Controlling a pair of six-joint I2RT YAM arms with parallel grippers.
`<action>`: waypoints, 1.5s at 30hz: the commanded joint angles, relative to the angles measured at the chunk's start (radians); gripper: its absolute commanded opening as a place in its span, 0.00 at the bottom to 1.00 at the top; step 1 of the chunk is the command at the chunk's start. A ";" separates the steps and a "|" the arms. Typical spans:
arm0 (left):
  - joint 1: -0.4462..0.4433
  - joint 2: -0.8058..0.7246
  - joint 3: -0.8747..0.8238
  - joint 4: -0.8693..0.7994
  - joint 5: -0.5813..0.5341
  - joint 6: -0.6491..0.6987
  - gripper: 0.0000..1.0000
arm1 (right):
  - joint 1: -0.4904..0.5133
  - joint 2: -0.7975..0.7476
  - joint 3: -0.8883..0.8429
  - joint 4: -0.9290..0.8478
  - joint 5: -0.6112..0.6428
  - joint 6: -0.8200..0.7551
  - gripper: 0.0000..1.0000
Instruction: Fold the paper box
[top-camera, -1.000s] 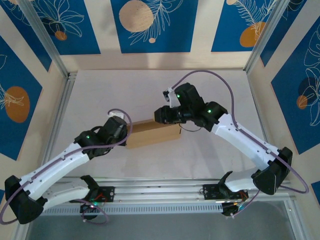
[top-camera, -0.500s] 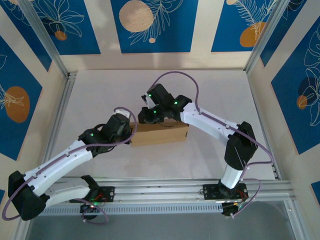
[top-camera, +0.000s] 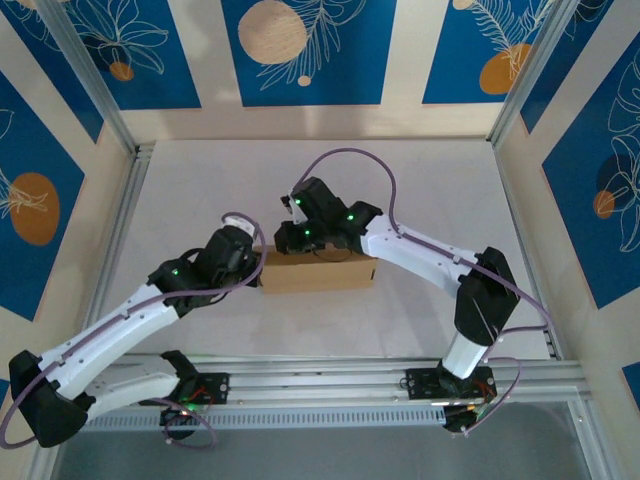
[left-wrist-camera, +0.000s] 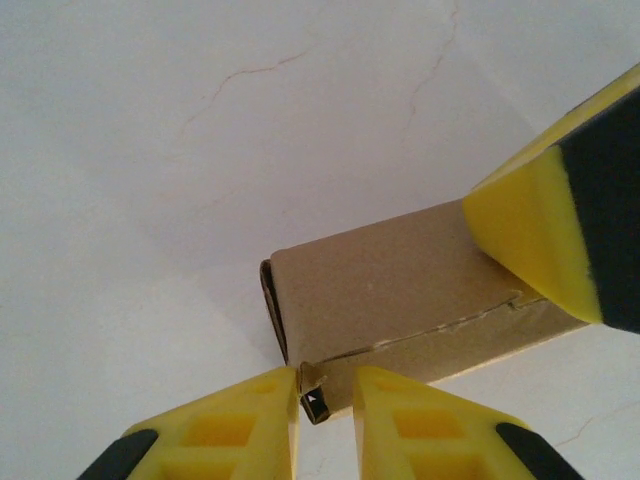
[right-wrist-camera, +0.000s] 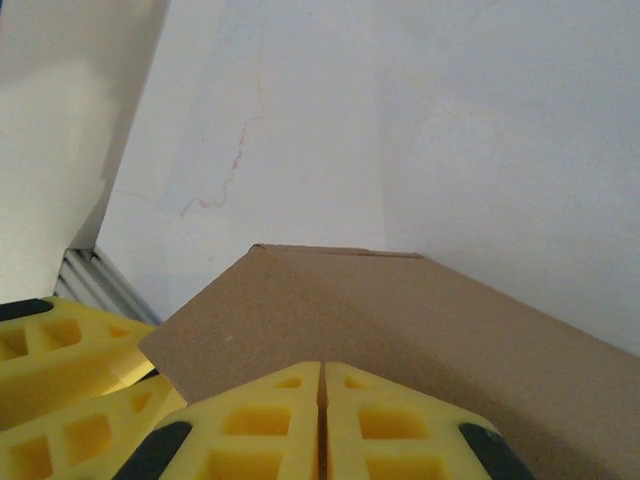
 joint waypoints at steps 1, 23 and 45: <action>0.007 -0.014 0.033 -0.006 0.048 -0.019 0.21 | 0.047 0.019 -0.059 -0.087 0.101 -0.032 0.12; 0.191 -0.009 0.030 0.020 0.316 -0.284 0.20 | 0.083 -0.055 -0.133 -0.023 0.181 -0.034 0.11; 0.359 -0.082 -0.037 0.045 0.499 -0.460 0.46 | 0.045 -0.038 -0.073 -0.059 0.120 -0.036 0.14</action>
